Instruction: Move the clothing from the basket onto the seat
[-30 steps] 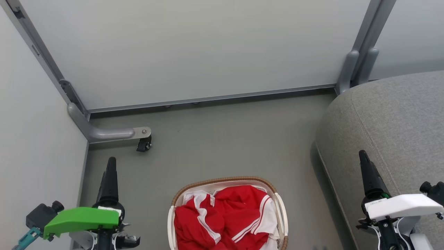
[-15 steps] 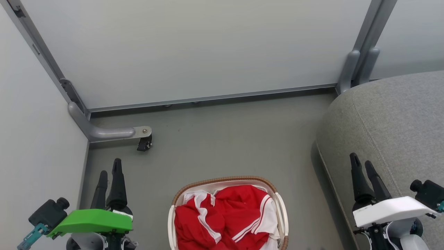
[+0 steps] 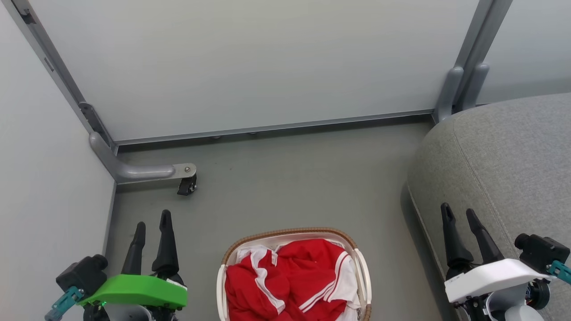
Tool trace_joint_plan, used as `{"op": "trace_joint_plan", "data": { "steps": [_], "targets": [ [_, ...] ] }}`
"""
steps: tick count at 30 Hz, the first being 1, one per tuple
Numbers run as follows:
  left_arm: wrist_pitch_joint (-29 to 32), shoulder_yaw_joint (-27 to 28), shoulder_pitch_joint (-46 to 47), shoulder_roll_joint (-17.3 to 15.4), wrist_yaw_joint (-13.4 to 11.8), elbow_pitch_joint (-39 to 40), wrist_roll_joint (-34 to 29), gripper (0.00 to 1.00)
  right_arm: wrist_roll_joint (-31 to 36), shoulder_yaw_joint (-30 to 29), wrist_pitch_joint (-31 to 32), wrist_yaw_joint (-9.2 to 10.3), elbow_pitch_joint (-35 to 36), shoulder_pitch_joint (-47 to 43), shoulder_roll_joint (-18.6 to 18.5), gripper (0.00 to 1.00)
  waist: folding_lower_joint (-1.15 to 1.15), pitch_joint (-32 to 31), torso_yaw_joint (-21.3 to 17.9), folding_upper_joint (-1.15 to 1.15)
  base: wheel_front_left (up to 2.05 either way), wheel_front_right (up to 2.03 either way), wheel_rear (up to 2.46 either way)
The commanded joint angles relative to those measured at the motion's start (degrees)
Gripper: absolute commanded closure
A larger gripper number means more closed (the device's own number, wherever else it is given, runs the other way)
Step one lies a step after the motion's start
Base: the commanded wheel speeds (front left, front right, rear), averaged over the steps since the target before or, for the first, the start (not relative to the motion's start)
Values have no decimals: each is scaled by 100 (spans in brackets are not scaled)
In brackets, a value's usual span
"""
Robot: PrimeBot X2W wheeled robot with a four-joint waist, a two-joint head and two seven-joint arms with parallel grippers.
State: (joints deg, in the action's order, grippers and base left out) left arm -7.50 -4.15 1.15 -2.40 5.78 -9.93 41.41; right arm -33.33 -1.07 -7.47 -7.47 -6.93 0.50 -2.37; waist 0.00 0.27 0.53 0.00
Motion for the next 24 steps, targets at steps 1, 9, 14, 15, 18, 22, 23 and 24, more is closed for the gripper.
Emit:
{"op": "trace_joint_plan", "data": {
  "steps": [1,9,14,15,18,22,23,24],
  "targets": [
    [-57,-50,-24,-39,-8,23,-237,0,206,20,-62,-2,46,-47,-39,0,0,-5,3,0,0,0,0],
    [-179,-150,-101,-44,-11,-105,-788,0,702,50,-184,-2,61,-106,-44,0,0,-26,20,0,0,0,0],
    [-249,-197,-130,-47,-33,-167,-1038,0,997,72,-254,-3,79,-158,-46,0,0,-30,31,0,0,0,0],
    [-261,-207,-132,-47,-34,-171,-1097,0,1060,76,-267,-3,80,-165,-47,0,0,-30,34,0,0,0,0],
    [-298,-228,-142,-49,-35,-184,-1236,0,1201,89,-305,-2,81,-170,-48,0,0,-27,37,0,0,0,0],
    [-350,-264,-153,-51,-44,-220,-1423,0,1434,107,-356,-2,74,-179,-49,0,0,-24,36,0,0,0,0],
    [-367,-272,-154,-51,-44,-231,-1473,0,1474,109,-371,-2,71,-182,-50,0,0,-24,36,0,0,0,0],
    [-384,-283,-156,-52,-44,-248,-1530,0,1533,109,-384,-2,66,-186,-50,0,0,-25,36,0,0,0,0]
  ]
}}
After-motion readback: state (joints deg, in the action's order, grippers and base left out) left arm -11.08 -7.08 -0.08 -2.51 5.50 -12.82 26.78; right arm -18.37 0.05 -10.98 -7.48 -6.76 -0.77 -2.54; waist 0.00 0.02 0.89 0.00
